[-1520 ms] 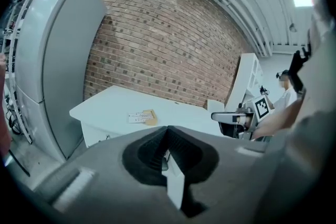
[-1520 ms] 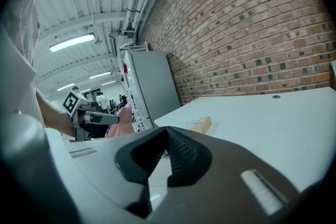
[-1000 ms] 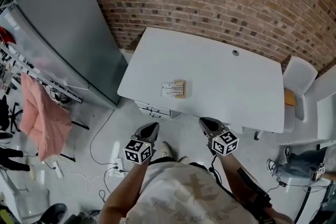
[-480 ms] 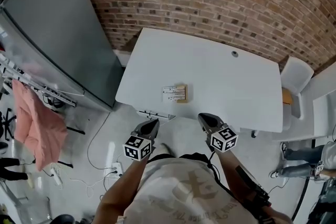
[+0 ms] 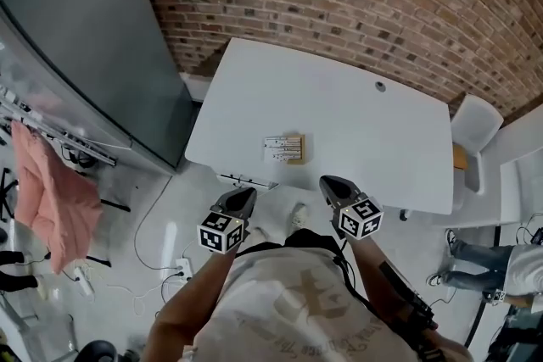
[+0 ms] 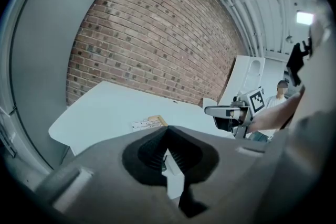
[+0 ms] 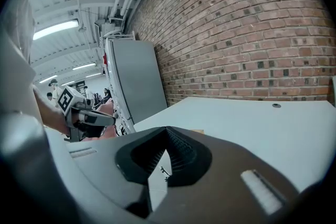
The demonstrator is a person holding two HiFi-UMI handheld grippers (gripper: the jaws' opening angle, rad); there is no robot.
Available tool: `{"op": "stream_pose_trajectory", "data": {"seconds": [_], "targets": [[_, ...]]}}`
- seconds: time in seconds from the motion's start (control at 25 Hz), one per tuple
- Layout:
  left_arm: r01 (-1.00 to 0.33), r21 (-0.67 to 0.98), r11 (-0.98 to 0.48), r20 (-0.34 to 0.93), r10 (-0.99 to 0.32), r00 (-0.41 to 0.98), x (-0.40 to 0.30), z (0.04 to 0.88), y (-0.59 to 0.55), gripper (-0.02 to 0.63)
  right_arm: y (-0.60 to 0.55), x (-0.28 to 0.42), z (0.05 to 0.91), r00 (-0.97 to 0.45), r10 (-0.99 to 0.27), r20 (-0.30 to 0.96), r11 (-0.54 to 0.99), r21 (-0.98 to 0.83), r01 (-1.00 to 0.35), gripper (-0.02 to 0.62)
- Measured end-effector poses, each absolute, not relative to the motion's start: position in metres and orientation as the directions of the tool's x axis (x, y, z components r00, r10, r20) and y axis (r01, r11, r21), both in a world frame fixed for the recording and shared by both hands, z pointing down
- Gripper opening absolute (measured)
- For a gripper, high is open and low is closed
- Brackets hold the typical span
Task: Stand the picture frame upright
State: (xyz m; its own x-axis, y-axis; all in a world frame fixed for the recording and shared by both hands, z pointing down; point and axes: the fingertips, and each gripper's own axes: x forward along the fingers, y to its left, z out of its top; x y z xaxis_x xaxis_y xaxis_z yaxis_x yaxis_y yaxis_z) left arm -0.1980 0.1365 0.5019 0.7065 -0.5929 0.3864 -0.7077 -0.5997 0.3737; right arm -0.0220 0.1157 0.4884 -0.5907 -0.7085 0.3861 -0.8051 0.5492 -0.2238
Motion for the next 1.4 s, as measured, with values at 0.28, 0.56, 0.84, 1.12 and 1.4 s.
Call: {"op": "stream_pose_trajectory", "data": {"seconds": [0.28,0.56,0.84,1.12,1.4], "targets": [[-0.711,0.386,-0.588,0.392,-0.593,0.704,-0.191,0.508,0.128,0.003,0.095,-0.02,0.493,-0.608,-0.684,0.402,0.573,-0.22,-0.79,0.008],[-0.74,0.397,-0.543,0.416,-0.613,0.672,-0.177,0.513,0.107,0.003,0.059,-0.017,0.496,-0.66,-0.631,0.407,0.632,-0.222,-0.742,0.008],[-0.76,0.409,-0.505,0.442,-0.619,0.649,-0.147,0.52,0.08,0.003,0.012,0.0,0.504,-0.707,-0.558,0.435,0.696,-0.218,-0.684,0.008],[-0.793,0.45,-0.411,0.496,-0.624,0.604,-0.121,0.535,0.066,0.003,-0.03,0.001,0.517,-0.764,-0.432,0.479,0.786,-0.216,-0.58,0.008],[-0.812,0.489,-0.319,0.565,-0.593,0.574,-0.092,0.559,0.061,0.003,-0.063,-0.015,0.533,-0.807,-0.288,0.516,0.863,-0.225,-0.452,0.008]]}}
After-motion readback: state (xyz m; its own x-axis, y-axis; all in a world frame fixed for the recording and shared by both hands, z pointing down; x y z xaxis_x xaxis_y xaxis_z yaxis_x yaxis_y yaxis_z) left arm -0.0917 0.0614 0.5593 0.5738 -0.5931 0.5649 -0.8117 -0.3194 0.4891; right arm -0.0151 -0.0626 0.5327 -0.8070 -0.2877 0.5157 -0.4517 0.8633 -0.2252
